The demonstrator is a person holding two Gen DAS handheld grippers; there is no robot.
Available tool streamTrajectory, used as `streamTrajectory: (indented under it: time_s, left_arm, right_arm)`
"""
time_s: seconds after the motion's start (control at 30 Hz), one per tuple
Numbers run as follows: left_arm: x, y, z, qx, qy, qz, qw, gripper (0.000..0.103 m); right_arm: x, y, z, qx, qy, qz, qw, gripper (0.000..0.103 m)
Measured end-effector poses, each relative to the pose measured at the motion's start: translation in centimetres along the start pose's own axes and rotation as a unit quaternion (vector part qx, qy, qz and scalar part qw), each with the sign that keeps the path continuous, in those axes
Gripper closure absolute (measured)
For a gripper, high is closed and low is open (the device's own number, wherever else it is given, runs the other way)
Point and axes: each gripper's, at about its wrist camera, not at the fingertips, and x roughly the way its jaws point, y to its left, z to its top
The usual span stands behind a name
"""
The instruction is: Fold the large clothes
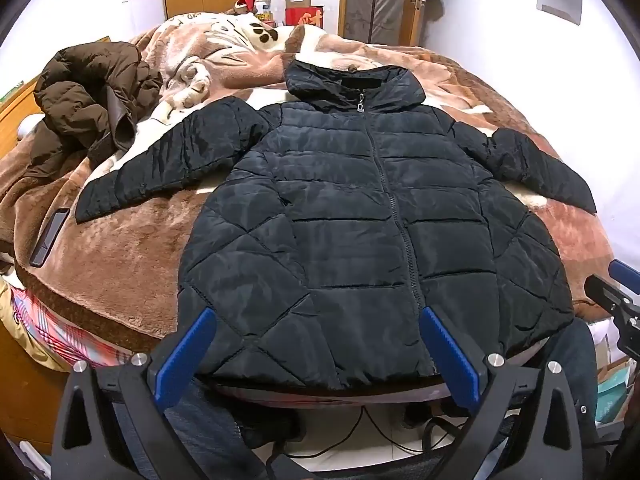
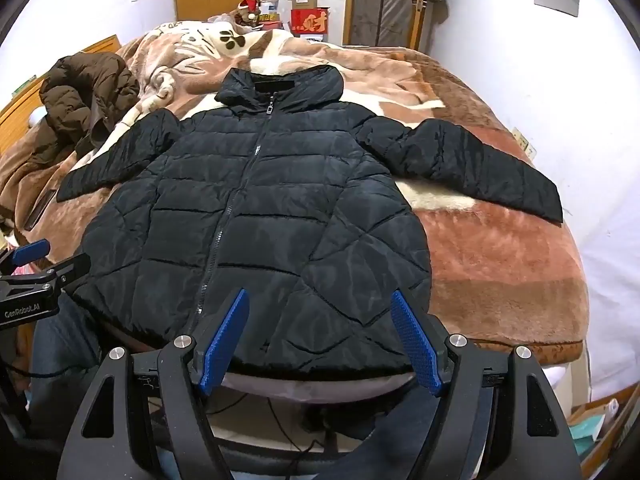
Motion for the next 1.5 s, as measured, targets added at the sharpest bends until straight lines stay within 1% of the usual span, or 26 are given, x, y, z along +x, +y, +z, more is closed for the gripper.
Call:
streamTrajectory:
  time_s: [0.43, 0.47, 1.03, 1.1, 1.23, 1.4, 1.5]
  left_arm:
    - [0.2, 1.0, 0.0, -0.004, 0.003, -0.001, 1.0000, 0.000]
    - [0.2, 0.5, -0.1, -0.002, 0.001, 0.001, 1.0000, 0.000]
    - [0.3, 0.5, -0.1, -0.003, 0.001, 0.000, 1.0000, 0.000]
    - [0.8, 1.2, -0.8, -0.005, 0.002, 0.000, 1.0000, 0.000]
    - [0.9, 1.2, -1.4, -0.003, 0.003, 0.000, 1.0000, 0.000]
    - [0.8, 1.0, -0.9, -0.005, 0.003, 0.001, 1.0000, 0.000]
    - [1.0, 1.2, -1.3, -0.005, 0.004, 0.001, 1.0000, 0.000]
  right_arm:
    - [0.2, 0.2, 0.0, 0.000, 0.003, 0.003, 1.000, 0.030]
    - [0.2, 0.2, 0.0, 0.000, 0.003, 0.004, 1.000, 0.030]
    - [0.3, 0.5, 0.0, -0.002, 0.004, 0.004, 1.000, 0.030]
    - [0.4, 0.5, 0.0, -0.003, 0.004, 0.003, 1.000, 0.030]
    - [0.4, 0.6, 0.0, -0.001, 0.004, 0.004, 1.000, 0.030]
    - [0.3, 0.5, 0.0, -0.003, 0.004, 0.004, 1.000, 0.030]
    - [0.4, 0.5, 0.1, -0.003, 0.005, 0.004, 1.000, 0.030]
